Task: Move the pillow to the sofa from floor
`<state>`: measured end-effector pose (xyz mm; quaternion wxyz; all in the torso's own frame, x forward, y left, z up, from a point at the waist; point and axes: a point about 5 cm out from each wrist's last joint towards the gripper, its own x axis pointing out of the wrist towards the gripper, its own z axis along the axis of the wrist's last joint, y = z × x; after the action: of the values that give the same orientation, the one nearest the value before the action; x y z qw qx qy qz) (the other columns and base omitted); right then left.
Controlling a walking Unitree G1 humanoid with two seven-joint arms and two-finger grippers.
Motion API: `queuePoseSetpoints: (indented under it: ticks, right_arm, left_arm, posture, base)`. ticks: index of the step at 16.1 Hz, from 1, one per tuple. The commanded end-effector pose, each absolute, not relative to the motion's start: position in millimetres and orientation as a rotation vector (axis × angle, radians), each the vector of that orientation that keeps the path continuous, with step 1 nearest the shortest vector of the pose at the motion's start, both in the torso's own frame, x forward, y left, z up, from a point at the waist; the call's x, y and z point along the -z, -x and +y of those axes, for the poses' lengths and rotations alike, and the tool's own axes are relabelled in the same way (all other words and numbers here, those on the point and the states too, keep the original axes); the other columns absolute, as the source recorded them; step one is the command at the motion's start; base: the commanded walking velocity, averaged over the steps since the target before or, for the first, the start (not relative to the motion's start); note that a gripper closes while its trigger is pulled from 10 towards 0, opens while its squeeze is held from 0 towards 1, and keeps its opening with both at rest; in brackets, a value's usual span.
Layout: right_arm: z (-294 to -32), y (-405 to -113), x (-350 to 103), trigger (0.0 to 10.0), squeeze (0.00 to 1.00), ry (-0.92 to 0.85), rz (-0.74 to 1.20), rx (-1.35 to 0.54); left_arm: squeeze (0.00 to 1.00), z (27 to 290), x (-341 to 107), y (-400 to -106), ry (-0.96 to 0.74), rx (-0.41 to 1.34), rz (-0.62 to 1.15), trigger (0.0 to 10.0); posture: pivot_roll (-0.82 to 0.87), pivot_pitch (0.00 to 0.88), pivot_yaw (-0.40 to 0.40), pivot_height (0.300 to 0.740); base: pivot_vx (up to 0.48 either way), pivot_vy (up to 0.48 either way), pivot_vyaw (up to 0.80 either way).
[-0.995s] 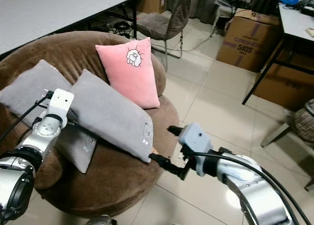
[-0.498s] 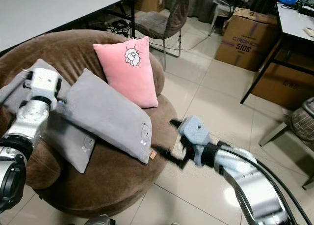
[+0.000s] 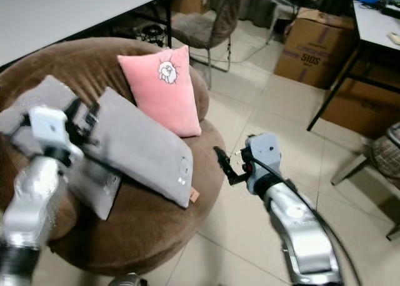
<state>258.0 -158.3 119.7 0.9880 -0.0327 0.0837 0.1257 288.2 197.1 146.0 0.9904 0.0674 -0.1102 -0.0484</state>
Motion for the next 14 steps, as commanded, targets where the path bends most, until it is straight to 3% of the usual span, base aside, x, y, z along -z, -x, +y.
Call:
queuePoseSetpoints:
  ticks: [1, 5, 10, 14]
  right_arm:
    - [-168.1, -258.5, -116.0, 10.0, 0.00, 0.068, 0.186, -0.164]
    - [-171.2, -258.7, -110.8, 10.0, 0.00, 0.041, 0.191, -0.047]
    - [-179.6, -263.6, -112.7, 10.0, 0.00, 0.064, 0.188, 0.014]
    - [-184.1, -260.2, -111.7, 10.0, 0.00, 0.071, 0.201, 0.041]
  left_arm:
    - [0.00, 189.5, -147.1, -285.7, -0.142, 0.097, -0.221, 10.0]
    - [0.00, 173.2, -143.7, -267.8, -0.184, 0.140, -0.115, 10.0]
    - [0.00, 169.2, -146.5, -276.3, -0.189, 0.140, -0.107, 10.0]
    - [0.00, 167.1, -141.3, -280.5, -0.179, 0.131, -0.069, 10.0]
  posture:
    - [0.06, 0.000, -0.034, 0.740]
    - [0.06, 0.000, -0.030, 0.740]
    - [0.03, 0.000, 0.000, 0.740]
    - [0.01, 0.000, 0.006, 0.740]
  base:
    - [0.000, -0.386, 0.00]
    - [0.000, -0.480, 0.00]
    - [0.000, -0.469, 0.00]
    - [0.000, 0.000, -0.20]
